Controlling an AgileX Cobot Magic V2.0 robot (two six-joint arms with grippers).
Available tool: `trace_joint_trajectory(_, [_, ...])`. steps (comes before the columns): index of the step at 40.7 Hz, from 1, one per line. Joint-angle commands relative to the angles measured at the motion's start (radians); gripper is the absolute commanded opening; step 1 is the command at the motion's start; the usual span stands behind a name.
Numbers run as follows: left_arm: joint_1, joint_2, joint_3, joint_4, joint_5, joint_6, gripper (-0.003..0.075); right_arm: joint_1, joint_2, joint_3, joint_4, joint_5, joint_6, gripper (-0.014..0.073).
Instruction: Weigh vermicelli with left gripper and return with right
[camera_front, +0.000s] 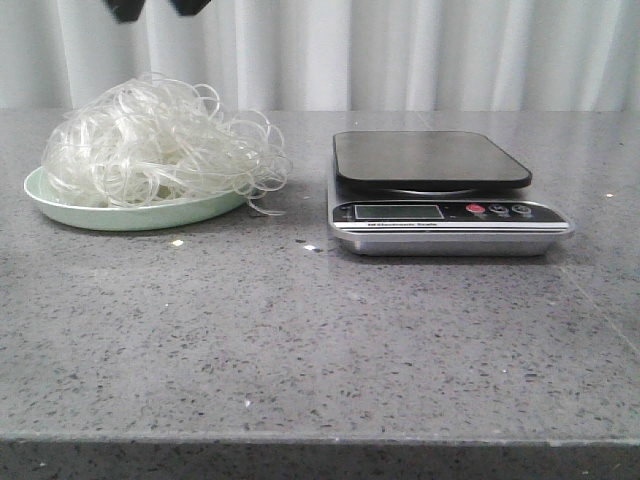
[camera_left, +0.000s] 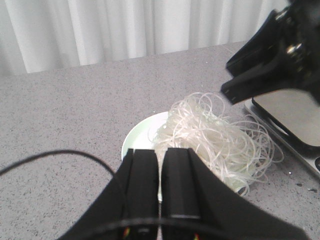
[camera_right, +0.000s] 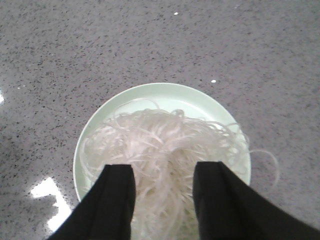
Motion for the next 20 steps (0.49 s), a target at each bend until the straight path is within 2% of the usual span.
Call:
trace_joint_trajectory(1, [0.000,-0.001,-0.027,-0.014,-0.083,-0.010,0.0137,-0.043,-0.099,-0.036,-0.002,-0.020,-0.011,0.0312])
trace_joint_trajectory(7, [0.000,-0.001,-0.027,-0.014,-0.083,-0.010,0.0137,-0.118,-0.161,-0.036,-0.002,0.012,-0.011,0.0139])
trace_joint_trajectory(20, [0.000,-0.001,-0.027,-0.014,-0.083,-0.010,0.0137,-0.322,-0.261,-0.032,-0.002,0.095,-0.011,0.0151])
